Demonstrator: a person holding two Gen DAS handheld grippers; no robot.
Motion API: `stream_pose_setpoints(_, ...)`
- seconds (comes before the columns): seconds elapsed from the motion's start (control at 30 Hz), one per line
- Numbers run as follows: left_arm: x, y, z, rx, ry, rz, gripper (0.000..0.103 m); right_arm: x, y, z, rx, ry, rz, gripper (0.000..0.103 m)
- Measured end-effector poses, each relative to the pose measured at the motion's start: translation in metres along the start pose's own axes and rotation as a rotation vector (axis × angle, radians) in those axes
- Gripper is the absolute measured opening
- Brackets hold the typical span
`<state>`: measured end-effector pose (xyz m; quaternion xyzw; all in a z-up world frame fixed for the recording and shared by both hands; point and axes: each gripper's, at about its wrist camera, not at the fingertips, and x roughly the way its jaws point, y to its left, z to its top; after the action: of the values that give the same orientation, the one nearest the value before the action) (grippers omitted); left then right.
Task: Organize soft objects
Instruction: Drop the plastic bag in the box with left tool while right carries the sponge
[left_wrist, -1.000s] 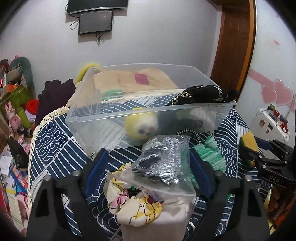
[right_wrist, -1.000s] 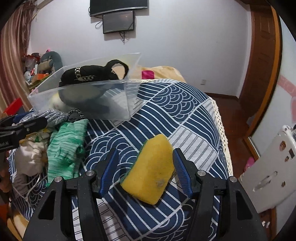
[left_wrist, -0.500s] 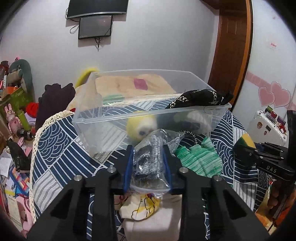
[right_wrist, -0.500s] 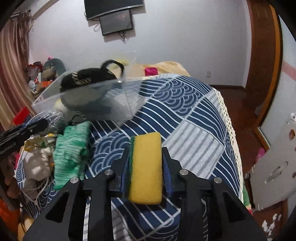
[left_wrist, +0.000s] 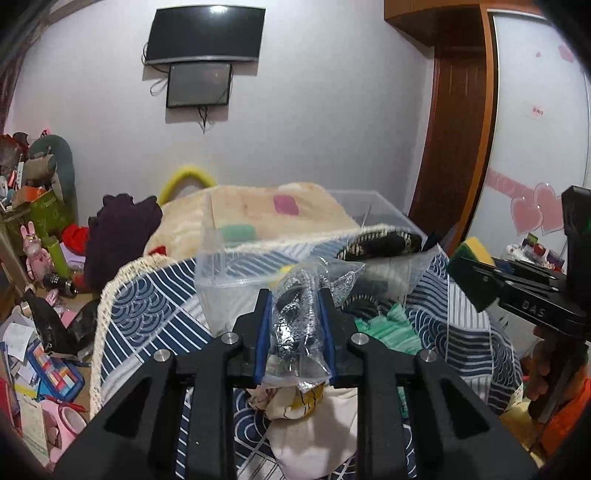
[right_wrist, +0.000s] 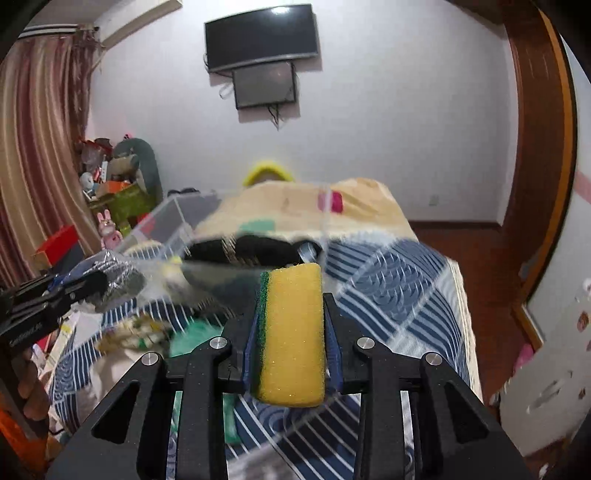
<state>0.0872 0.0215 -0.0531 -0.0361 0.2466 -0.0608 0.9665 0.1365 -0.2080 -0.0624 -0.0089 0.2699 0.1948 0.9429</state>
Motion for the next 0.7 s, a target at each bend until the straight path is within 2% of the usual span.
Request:
stream_pose_setpoints(0.2, -0.011, 0.005, 0.022, -0.009, -0.078, 0.017, 0.024, 0.002, 0.015, 0.025, -0.035, -0.065, 0.024, 0.028)
stream_pose_setpoints(0.4, -0.001, 0.012, 0.042, -0.013, -0.103, 0.040, 0.024, 0.013, 0.033, 0.042, -0.070, -0.108, 0.043, 0.028)
stream_pose_setpoints(0.53, 0.018, 0.022, 0.047, -0.029, -0.041, 0.021, 0.024, 0.023, 0.043, 0.049, -0.087, -0.120, 0.051, 0.028)
stream_pose_setpoints(0.63, 0.026, 0.030, 0.038, -0.033, 0.013, 0.035, 0.025, 0.029, 0.049, 0.051, -0.097, -0.118, 0.051, 0.028)
stream_pose_setpoints(0.67, 0.028, 0.032, 0.032, -0.028, 0.035, 0.043, 0.026, 0.031, 0.049, 0.052, -0.100, -0.116, 0.051, 0.028)
stream_pose_setpoints(0.7, 0.030, 0.034, 0.027, -0.022, 0.054, 0.050, 0.031, 0.032, 0.050, 0.051, -0.101, -0.112, 0.052, 0.028)
